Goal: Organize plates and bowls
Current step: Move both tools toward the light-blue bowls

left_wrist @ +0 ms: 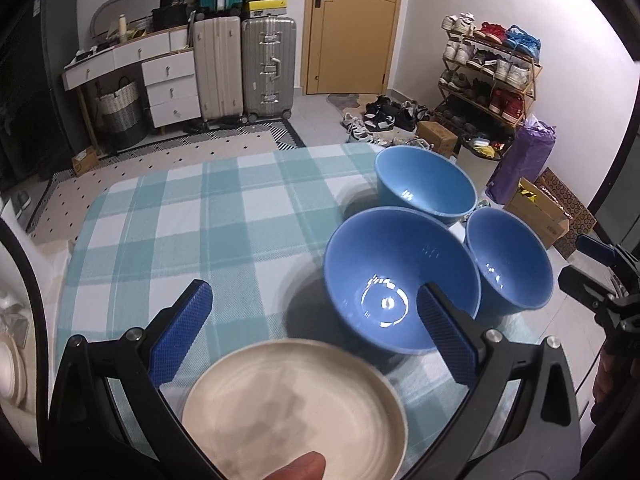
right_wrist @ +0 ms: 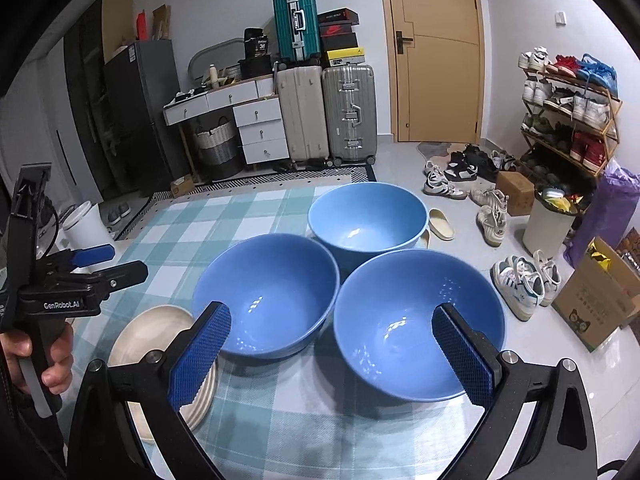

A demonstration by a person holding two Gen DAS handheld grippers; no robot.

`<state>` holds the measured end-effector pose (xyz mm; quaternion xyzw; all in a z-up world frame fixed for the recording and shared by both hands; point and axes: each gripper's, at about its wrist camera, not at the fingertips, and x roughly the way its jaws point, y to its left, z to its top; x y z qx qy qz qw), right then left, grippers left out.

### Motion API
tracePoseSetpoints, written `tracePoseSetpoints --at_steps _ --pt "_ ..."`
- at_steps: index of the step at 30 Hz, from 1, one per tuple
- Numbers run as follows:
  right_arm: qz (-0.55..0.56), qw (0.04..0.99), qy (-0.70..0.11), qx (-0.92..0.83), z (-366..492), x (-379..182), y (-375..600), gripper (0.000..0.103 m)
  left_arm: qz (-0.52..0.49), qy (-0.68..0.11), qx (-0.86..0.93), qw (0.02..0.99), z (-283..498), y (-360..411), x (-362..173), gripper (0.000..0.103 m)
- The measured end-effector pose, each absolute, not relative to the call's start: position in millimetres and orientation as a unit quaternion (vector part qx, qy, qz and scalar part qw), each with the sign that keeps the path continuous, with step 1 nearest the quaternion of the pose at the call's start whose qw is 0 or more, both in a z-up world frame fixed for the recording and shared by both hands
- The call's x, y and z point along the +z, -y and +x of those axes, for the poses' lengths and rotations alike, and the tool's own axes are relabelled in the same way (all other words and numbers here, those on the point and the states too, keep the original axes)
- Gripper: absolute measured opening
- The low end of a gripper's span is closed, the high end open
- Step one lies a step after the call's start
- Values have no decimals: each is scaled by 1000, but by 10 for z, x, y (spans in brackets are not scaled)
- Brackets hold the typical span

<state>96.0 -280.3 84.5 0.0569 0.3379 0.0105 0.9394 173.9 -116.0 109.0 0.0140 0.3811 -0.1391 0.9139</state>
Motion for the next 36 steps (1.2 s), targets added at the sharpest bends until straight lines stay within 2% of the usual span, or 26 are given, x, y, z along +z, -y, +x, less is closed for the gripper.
tracePoseSetpoints --at_steps 19,36 --pt "46 937 -344 -28 1414 901 3204 102 37 -384 -177 906 2507 1880 1157 102" --pt "63 926 -372 -27 2050 698 3619 102 62 -413 -167 893 3118 2320 817 102"
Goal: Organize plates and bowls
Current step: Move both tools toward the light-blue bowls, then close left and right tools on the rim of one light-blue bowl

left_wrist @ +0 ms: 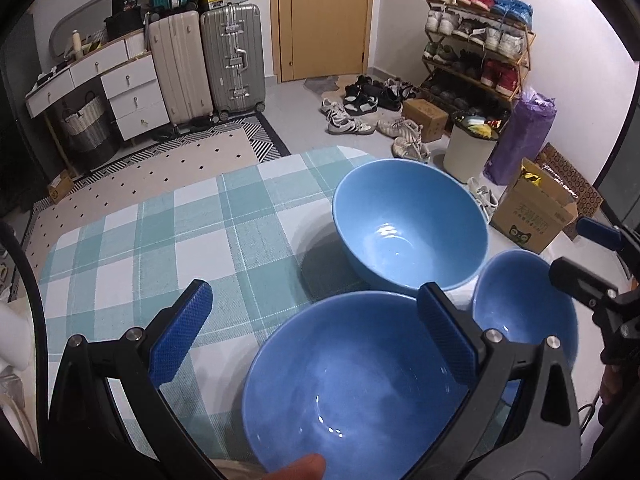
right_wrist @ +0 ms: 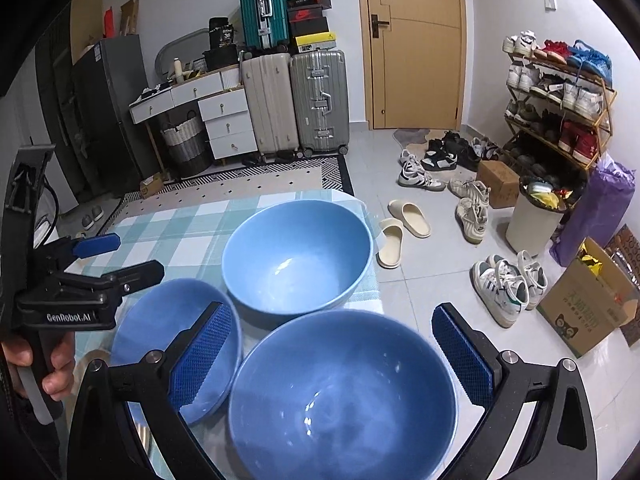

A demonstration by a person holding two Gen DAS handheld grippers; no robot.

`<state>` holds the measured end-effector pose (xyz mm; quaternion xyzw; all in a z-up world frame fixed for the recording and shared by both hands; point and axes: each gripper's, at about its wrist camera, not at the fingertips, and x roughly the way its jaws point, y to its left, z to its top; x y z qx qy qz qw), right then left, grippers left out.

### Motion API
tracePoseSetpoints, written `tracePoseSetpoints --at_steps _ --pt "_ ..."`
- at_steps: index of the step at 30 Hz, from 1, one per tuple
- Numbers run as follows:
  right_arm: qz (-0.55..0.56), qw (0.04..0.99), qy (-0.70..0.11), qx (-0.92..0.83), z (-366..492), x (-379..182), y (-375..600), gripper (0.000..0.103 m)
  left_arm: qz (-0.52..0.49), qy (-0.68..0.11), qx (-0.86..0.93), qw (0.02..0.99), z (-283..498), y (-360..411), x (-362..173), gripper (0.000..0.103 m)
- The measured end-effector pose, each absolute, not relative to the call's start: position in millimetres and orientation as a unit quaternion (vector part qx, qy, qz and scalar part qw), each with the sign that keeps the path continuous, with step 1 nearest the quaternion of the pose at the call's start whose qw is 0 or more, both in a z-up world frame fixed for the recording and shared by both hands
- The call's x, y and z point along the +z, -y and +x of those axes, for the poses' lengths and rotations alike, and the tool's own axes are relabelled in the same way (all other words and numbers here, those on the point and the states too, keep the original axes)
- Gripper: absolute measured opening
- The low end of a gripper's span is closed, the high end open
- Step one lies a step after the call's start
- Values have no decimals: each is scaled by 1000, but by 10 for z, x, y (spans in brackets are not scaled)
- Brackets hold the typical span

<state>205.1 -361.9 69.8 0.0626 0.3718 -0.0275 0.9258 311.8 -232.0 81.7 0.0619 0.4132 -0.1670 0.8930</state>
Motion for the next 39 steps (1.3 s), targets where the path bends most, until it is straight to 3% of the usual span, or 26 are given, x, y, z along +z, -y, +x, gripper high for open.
tracePoseSetpoints --at_steps 15,22,29,39 --pt "83 910 -405 -29 2632 347 3881 102 55 -438 -168 882 3644 2534 547 100" --pt "83 903 -421 -26 2852 167 3912 99 53 -459 -179 869 3810 2634 386 87" --pt "92 892 -442 -22 3062 6 3975 81 51 -474 -182 860 3921 2717 242 76" --pt "108 881 -460 -16 3228 -88 4056 68 37 -492 -186 850 4068 2750 64 59"
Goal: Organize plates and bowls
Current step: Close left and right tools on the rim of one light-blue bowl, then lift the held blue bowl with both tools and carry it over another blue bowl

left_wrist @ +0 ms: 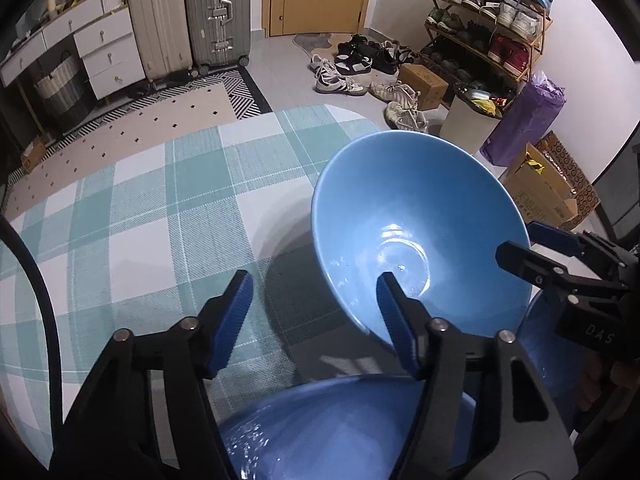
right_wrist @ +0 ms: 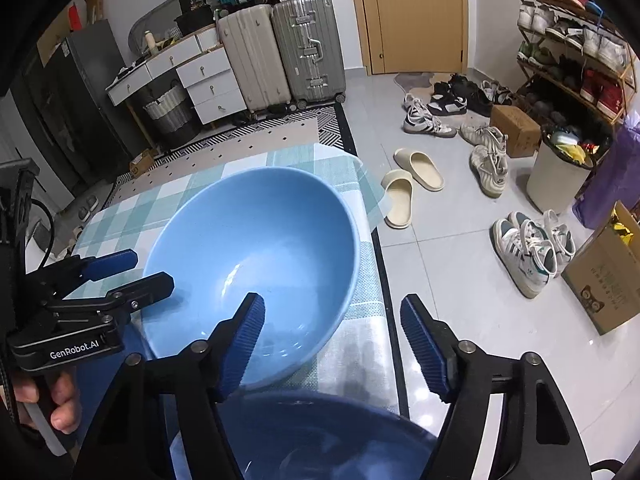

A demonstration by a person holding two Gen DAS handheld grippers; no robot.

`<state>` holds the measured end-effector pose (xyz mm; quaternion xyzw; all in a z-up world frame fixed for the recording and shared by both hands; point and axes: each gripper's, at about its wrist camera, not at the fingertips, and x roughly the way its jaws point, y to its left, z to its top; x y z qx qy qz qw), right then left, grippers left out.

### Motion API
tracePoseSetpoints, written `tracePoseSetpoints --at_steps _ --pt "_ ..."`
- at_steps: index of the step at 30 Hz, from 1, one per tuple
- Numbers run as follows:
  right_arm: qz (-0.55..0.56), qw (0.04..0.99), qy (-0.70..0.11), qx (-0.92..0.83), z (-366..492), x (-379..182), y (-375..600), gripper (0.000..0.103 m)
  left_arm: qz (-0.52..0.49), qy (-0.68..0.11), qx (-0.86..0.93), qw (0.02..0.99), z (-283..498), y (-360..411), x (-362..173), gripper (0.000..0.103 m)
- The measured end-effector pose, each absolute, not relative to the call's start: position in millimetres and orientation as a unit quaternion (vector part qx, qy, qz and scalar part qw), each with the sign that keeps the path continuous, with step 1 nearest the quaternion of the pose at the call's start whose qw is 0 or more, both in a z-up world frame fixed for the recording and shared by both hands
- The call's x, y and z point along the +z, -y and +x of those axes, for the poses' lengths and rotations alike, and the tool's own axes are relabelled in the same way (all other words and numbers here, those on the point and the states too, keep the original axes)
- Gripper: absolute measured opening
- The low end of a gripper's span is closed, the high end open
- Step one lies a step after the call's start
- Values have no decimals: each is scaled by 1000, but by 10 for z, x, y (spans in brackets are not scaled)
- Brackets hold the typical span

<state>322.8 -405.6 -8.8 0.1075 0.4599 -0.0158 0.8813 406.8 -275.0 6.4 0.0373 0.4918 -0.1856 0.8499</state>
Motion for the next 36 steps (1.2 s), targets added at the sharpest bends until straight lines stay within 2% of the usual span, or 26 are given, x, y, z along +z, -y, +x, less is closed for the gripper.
tracePoseSetpoints --at_steps 3,7,9,12,15,36 --pt "108 880 -463 -13 3238 -116 4061 58 38 -493 -187 849 4079 2768 37 49" --pt "109 879 -465 -3 3253 -125 4065 45 33 -492 -207 845 4063 2813 26 23" --pt "105 879 -465 -3 3256 -126 4061 32 38 -490 -210 845 4039 2852 33 17" --pt "103 879 -466 0 3246 -132 4033 23 46 -484 -207 849 4015 2887 48 17" --pt "98 880 -464 -5 3227 -128 4037 19 41 -486 -206 848 4010 2883 57 17" --pt "99 894 -437 -13 3130 25 4048 18 37 -458 -207 864 3875 2895 365 17"
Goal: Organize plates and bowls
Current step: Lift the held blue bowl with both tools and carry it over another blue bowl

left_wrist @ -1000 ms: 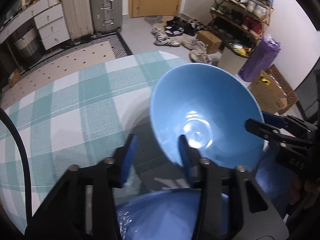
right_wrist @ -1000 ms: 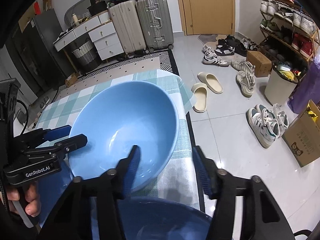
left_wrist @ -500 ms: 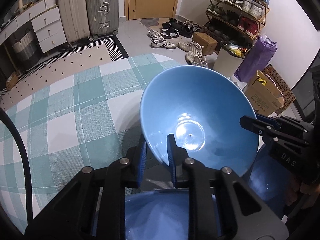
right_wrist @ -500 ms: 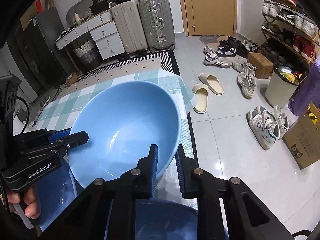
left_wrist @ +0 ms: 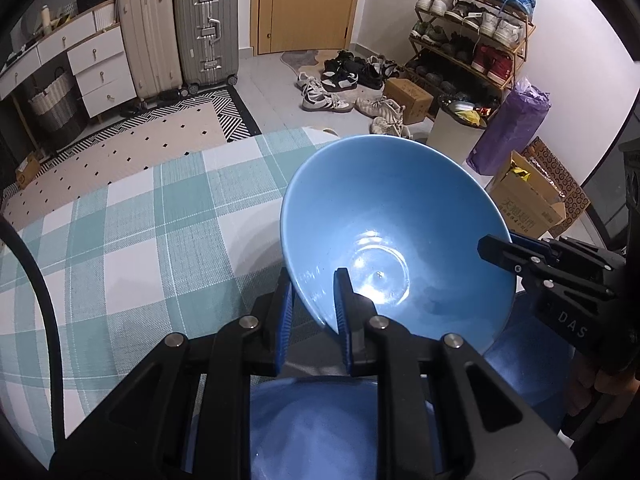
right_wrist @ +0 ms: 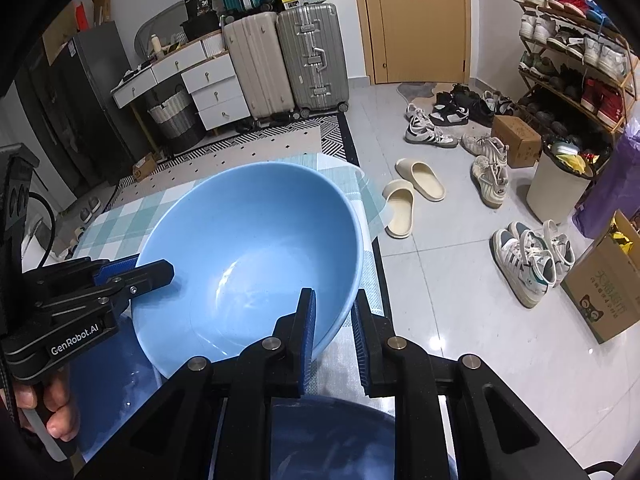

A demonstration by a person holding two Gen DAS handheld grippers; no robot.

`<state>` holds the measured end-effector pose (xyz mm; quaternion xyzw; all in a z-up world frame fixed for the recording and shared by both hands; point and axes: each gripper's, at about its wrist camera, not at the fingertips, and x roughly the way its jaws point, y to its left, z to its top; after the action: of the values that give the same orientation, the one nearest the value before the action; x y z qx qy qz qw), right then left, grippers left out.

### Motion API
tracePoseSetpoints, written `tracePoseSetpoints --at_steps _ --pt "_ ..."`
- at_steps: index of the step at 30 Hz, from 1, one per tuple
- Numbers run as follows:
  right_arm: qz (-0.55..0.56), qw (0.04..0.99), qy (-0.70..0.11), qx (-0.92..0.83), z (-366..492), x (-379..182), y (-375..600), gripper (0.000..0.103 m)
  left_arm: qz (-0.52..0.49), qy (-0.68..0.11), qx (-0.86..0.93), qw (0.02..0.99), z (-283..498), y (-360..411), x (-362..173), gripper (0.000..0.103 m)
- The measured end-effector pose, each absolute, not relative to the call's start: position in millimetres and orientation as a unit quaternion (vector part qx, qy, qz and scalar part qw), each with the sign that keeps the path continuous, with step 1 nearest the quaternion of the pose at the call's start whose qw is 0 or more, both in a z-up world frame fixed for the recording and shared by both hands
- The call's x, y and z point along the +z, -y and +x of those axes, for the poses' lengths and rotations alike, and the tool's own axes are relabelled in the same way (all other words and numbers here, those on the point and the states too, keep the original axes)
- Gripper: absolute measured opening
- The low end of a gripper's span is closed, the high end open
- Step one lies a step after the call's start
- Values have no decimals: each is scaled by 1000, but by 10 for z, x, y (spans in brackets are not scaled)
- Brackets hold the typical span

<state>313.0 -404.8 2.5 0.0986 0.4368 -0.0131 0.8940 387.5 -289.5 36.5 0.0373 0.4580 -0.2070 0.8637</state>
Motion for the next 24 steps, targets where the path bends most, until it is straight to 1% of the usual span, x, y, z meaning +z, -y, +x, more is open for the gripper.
tracePoseSetpoints --at_steps 24 --pt "83 920 -383 -26 2597 730 3940 18 37 -405 -221 887 3250 2903 1100 17"
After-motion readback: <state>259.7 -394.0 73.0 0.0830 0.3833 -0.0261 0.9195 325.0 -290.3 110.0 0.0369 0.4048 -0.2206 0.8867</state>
